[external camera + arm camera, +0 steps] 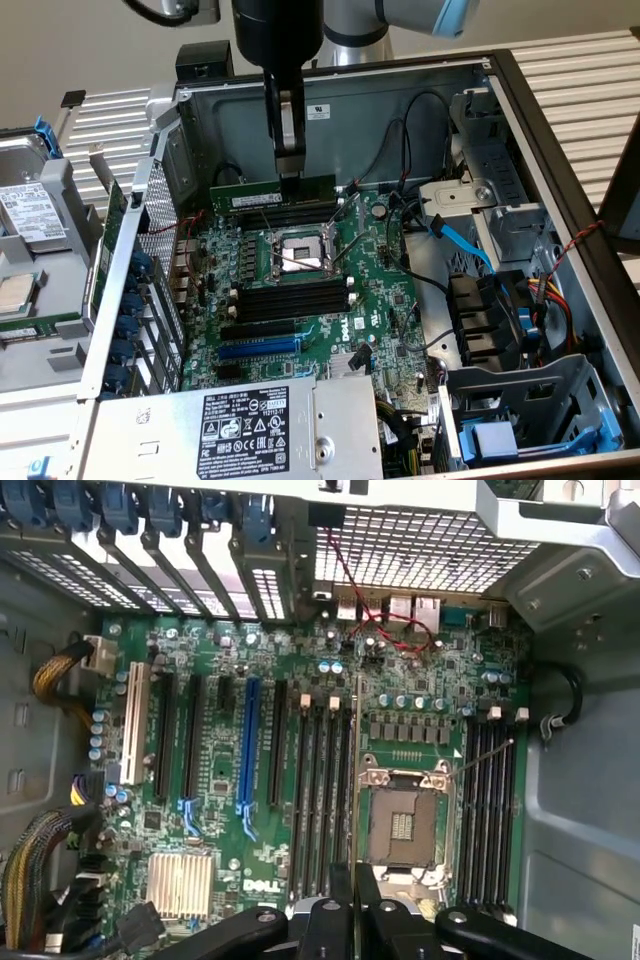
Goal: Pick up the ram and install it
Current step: 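Insert the ram into the slot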
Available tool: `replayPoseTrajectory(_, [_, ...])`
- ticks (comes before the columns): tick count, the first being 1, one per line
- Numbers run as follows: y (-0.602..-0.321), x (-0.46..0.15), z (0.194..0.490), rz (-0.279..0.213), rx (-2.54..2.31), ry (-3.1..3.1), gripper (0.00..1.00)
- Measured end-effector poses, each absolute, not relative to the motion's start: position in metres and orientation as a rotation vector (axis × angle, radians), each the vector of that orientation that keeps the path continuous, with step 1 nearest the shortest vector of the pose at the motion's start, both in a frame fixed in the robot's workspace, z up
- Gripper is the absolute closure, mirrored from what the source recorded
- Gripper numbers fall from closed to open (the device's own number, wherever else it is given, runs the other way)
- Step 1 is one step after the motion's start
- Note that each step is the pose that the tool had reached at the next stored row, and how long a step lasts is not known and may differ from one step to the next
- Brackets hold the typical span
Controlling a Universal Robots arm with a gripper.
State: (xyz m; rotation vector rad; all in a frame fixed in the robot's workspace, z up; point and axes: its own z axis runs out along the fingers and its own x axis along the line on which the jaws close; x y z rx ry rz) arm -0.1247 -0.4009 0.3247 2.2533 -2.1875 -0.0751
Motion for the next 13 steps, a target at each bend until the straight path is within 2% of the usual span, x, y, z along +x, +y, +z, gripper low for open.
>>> replayPoseTrajectory(13, [-0.401, -0.124, 0.305, -0.062, 2.252, -2.188, 0.87])
